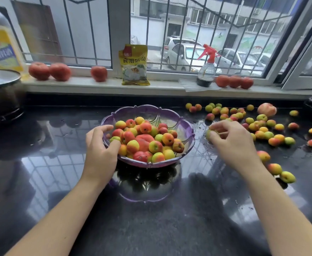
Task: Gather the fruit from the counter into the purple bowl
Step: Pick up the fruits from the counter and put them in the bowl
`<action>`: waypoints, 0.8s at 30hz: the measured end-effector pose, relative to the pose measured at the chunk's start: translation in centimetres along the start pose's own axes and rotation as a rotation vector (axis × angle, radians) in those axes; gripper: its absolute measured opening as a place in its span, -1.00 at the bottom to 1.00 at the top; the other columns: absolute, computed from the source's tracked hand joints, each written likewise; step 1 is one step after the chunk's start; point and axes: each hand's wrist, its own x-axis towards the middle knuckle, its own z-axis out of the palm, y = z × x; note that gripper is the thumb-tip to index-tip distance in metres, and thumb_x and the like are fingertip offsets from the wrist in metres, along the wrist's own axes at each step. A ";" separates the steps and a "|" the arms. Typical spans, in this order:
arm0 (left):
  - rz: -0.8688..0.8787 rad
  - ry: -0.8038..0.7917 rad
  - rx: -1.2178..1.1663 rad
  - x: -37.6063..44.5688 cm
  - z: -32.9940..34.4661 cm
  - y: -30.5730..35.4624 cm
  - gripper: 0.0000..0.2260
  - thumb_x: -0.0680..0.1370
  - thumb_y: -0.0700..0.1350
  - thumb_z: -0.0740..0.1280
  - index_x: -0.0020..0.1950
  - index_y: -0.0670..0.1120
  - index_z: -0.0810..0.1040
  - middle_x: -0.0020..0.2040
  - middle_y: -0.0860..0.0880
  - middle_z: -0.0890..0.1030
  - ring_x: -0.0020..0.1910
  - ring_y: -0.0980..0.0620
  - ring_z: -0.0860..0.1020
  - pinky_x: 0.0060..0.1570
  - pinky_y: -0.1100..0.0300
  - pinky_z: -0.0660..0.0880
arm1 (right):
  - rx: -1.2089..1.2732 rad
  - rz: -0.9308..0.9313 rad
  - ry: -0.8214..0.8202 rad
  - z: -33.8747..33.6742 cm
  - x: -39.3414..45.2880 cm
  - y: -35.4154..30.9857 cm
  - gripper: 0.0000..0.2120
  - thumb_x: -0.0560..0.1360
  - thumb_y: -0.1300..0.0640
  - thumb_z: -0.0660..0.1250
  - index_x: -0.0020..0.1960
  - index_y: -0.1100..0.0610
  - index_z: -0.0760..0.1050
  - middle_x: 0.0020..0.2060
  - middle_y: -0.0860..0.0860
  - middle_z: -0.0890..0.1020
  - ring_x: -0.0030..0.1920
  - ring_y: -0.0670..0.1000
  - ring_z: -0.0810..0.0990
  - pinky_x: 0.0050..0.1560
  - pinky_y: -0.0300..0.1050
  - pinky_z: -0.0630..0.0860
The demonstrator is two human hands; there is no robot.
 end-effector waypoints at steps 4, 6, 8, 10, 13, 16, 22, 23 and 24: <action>0.003 0.002 -0.024 0.0 -0.1 -0.1 -0.73 0.49 -0.02 0.27 0.17 0.19 0.49 0.24 0.08 0.38 0.20 0.16 0.50 0.13 0.33 0.39 | 0.214 -0.180 -0.300 2.3 2.4 -4.6 -0.90 0.57 0.10 0.39 0.09 0.05 0.60 -0.05 -0.07 0.64 -0.04 -0.10 0.62 -0.11 -0.25 0.54; 0.004 0.002 -0.037 0.1 -0.1 -0.2 -0.72 0.44 -0.01 0.25 0.13 0.22 0.49 0.19 0.16 0.39 0.19 0.16 0.52 0.16 0.26 0.43 | 0.030 -0.261 -0.375 3.8 3.3 -4.5 -0.90 0.57 0.12 0.38 0.08 0.03 0.60 -0.02 -0.05 0.61 -0.02 -0.06 0.60 -0.11 -0.26 0.53; 0.010 0.002 -0.035 0.2 -0.1 -0.3 -0.72 0.44 -0.01 0.25 0.12 0.23 0.49 0.18 0.22 0.38 0.18 0.17 0.52 0.13 0.26 0.44 | -0.006 -0.277 -0.395 4.7 3.8 -3.5 -0.90 0.57 0.12 0.36 0.06 0.02 0.61 -0.01 -0.06 0.60 -0.01 -0.08 0.59 -0.09 -0.26 0.53; 0.013 0.002 -0.032 0.3 -0.1 -0.4 -0.72 0.44 0.00 0.25 0.13 0.24 0.49 0.19 0.24 0.37 0.21 0.14 0.53 0.17 0.20 0.47 | 0.107 -0.278 -0.342 5.1 3.6 -2.7 -0.88 0.57 0.12 0.36 0.08 0.03 0.63 -0.01 -0.08 0.62 0.02 -0.12 0.58 -0.03 -0.29 0.52; 0.008 0.005 -0.033 0.5 0.1 -0.8 -0.71 0.45 0.00 0.25 0.14 0.24 0.49 0.21 0.18 0.40 0.22 0.13 0.53 0.22 0.13 0.48 | 0.247 -0.279 -0.096 5.1 3.1 -1.6 -0.87 0.60 0.16 0.33 0.08 0.08 0.65 -0.02 -0.09 0.63 0.01 -0.14 0.57 0.00 -0.47 0.44; 0.006 0.013 -0.014 0.3 0.1 -0.8 -0.67 0.44 0.00 0.25 0.20 0.19 0.49 0.24 0.08 0.39 0.17 0.21 0.50 0.17 0.22 0.44 | 0.303 -0.079 0.200 3.6 4.2 0.5 -0.83 0.61 0.20 0.27 0.02 0.10 0.65 -0.10 -0.03 0.67 -0.06 -0.04 0.61 -0.11 -0.43 0.41; -0.002 0.024 -0.020 0.4 0.2 -0.8 -0.66 0.43 0.01 0.25 0.20 0.18 0.50 0.25 0.04 0.40 0.14 0.23 0.49 0.13 0.22 0.44 | -0.073 0.238 0.198 2.2 6.0 5.8 -0.73 0.54 0.29 0.20 0.09 0.13 0.64 0.05 0.14 0.68 0.11 0.22 0.57 0.04 -0.05 0.46; 0.000 0.026 -0.023 0.4 0.2 -0.8 -0.67 0.43 0.00 0.25 0.19 0.19 0.50 0.24 0.05 0.40 0.13 0.23 0.49 0.11 0.24 0.44 | -0.115 0.229 0.126 2.6 6.0 5.8 -0.73 0.53 0.28 0.23 0.10 0.12 0.65 0.08 0.16 0.68 0.13 0.24 0.57 0.07 -0.03 0.48; 0.001 0.029 -0.024 0.4 0.2 -0.8 -0.68 0.43 0.00 0.25 0.17 0.21 0.50 0.22 0.06 0.40 0.12 0.22 0.49 0.11 0.24 0.44 | -0.146 0.214 0.066 3.2 6.0 5.7 -0.72 0.52 0.27 0.24 0.12 0.11 0.65 0.10 0.17 0.67 0.15 0.25 0.57 0.09 -0.02 0.49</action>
